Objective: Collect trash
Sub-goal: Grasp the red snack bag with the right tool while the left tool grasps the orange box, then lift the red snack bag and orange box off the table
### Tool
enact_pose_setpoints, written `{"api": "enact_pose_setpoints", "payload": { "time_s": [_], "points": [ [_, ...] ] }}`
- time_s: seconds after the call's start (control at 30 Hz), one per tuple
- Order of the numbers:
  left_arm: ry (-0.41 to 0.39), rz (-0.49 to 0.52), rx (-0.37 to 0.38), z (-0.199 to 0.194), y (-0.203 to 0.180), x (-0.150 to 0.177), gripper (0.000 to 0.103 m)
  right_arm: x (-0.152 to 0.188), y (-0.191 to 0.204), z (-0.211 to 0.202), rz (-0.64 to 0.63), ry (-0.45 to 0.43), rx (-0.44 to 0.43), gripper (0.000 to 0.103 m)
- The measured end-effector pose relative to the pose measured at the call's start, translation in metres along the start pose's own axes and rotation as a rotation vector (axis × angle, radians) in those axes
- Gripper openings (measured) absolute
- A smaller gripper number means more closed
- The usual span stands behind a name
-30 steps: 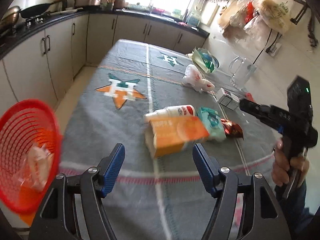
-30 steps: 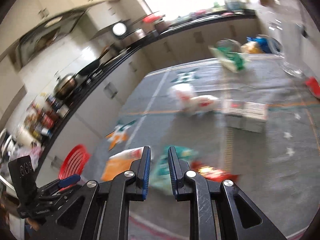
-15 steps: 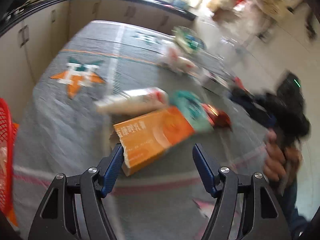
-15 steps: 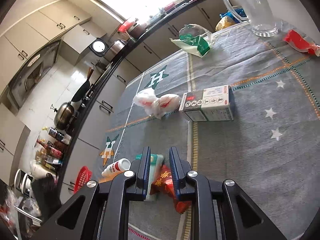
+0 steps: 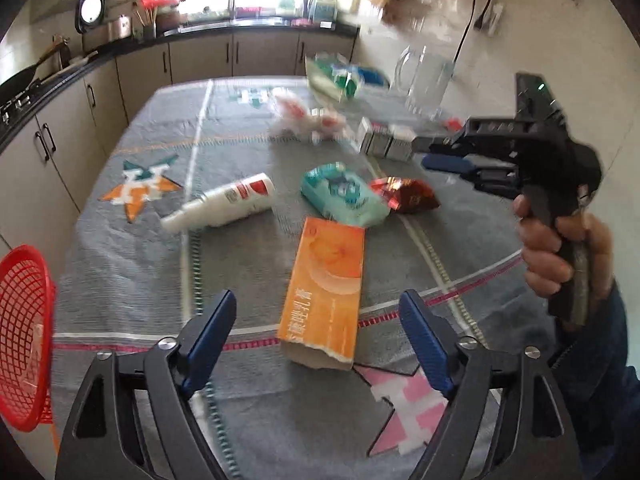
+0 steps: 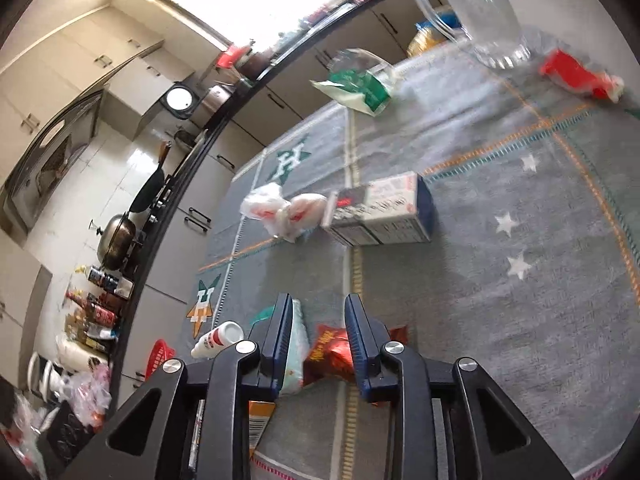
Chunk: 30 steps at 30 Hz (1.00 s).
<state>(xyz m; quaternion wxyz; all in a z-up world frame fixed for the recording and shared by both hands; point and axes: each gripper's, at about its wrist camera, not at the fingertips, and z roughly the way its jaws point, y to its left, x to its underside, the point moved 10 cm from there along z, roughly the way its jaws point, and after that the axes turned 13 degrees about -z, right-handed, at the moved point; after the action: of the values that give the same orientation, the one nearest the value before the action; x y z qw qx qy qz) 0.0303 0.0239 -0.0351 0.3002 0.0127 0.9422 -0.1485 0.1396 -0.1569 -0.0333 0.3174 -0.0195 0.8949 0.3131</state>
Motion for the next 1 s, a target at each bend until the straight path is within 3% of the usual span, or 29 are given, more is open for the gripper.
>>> {"api": "enact_pose_setpoints", "payload": {
  "time_s": [0.2, 0.37, 0.53, 0.73, 0.83, 1.0],
  "points": [
    [0.018, 0.098, -0.115, 0.039, -0.014, 0.003, 0.084, 0.008, -0.022, 0.014, 0.06, 0.061, 0.014, 0.031],
    [0.007, 0.019, -0.161, 0.051, 0.0, -0.006, 0.084, 0.02, -0.014, 0.028, 0.041, 0.141, -0.028, 0.034],
    [-0.011, -0.083, -0.188, 0.049, 0.027, -0.011, 0.067, 0.036, 0.012, 0.038, 0.0, 0.237, -0.112, 0.046],
    [-0.064, -0.079, -0.223, 0.044, 0.033, -0.01, 0.061, 0.041, 0.031, 0.034, -0.219, 0.245, 0.033, 0.048],
    [-0.071, -0.1, -0.206, 0.044, 0.037, -0.014, 0.059, 0.045, 0.034, 0.034, -0.322, 0.26, 0.111, 0.05],
    [-0.079, -0.116, -0.207, 0.045, 0.039, -0.017, 0.054, 0.054, 0.036, 0.037, -0.404, 0.294, 0.171, 0.054]
  ]
}}
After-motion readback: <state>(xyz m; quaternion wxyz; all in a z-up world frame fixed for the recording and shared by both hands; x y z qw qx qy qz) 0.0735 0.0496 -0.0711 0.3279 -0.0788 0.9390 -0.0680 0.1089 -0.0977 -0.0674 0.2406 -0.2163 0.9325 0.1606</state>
